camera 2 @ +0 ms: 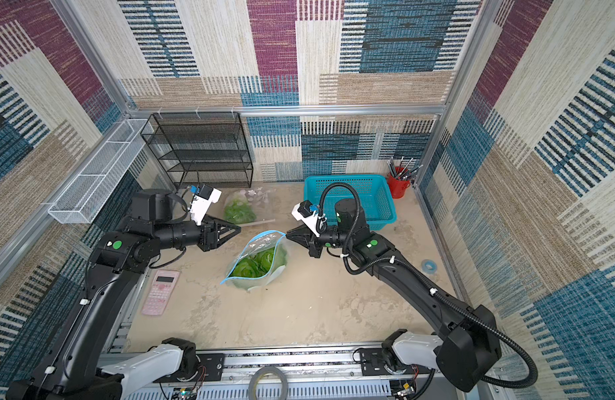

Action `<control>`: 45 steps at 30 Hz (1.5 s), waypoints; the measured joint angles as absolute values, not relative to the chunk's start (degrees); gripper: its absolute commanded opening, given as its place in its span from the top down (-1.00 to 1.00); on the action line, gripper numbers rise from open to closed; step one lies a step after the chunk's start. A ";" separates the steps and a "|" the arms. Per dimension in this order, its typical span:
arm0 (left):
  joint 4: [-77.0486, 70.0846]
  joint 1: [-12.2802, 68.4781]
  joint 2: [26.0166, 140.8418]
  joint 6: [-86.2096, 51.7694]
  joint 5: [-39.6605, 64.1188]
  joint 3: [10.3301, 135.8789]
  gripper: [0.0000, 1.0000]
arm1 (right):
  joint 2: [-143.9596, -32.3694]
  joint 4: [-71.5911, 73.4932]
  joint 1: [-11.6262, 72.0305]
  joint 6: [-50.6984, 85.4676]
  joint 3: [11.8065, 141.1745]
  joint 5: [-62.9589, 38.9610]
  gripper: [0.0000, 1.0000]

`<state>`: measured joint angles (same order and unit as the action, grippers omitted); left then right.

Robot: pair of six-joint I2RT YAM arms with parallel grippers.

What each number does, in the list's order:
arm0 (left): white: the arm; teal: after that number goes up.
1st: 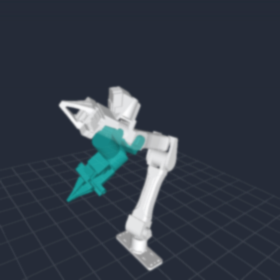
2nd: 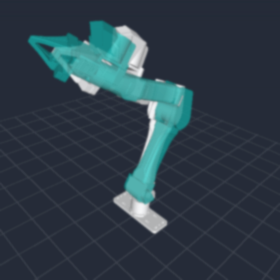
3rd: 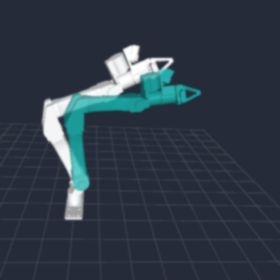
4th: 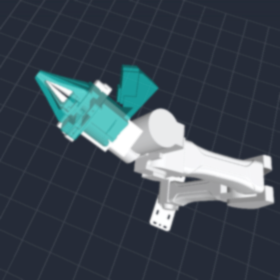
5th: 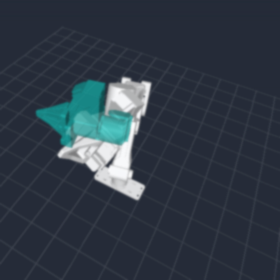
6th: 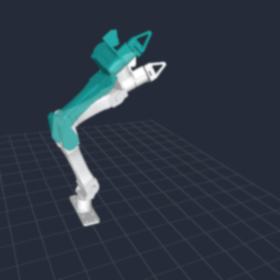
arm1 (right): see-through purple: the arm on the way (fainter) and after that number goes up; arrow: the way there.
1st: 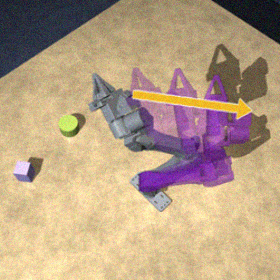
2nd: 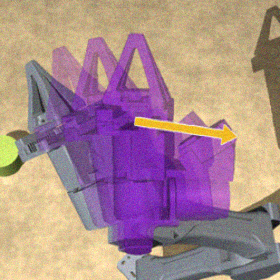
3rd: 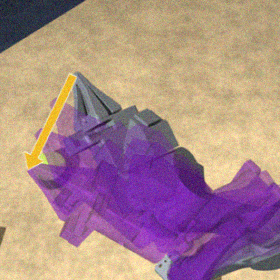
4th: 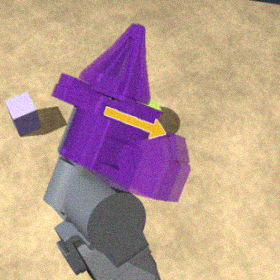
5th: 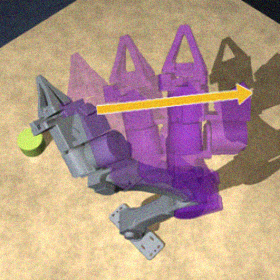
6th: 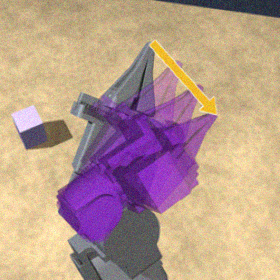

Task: Open the zip-top bag and take out the chinese cabbages
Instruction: Adjust the zipper food storage bag at the center of the board.

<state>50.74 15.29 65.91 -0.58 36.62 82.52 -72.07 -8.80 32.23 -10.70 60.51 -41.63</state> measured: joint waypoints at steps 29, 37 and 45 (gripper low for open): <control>63.99 30.26 77.67 4.25 10.50 91.29 1.00 | -74.32 -7.90 32.23 -11.92 61.91 -43.09 1.00; 64.62 30.26 75.92 2.83 7.20 91.96 1.00 | -74.56 -7.07 32.23 -11.79 62.15 -41.65 -0.78; 68.45 30.26 77.54 -0.45 -4.05 98.39 1.00 | -68.97 -6.13 32.18 -12.12 61.12 -37.21 -0.98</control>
<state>68.45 30.26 77.54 -0.45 -4.05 98.39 -68.97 -6.13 32.18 -12.12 61.12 -37.21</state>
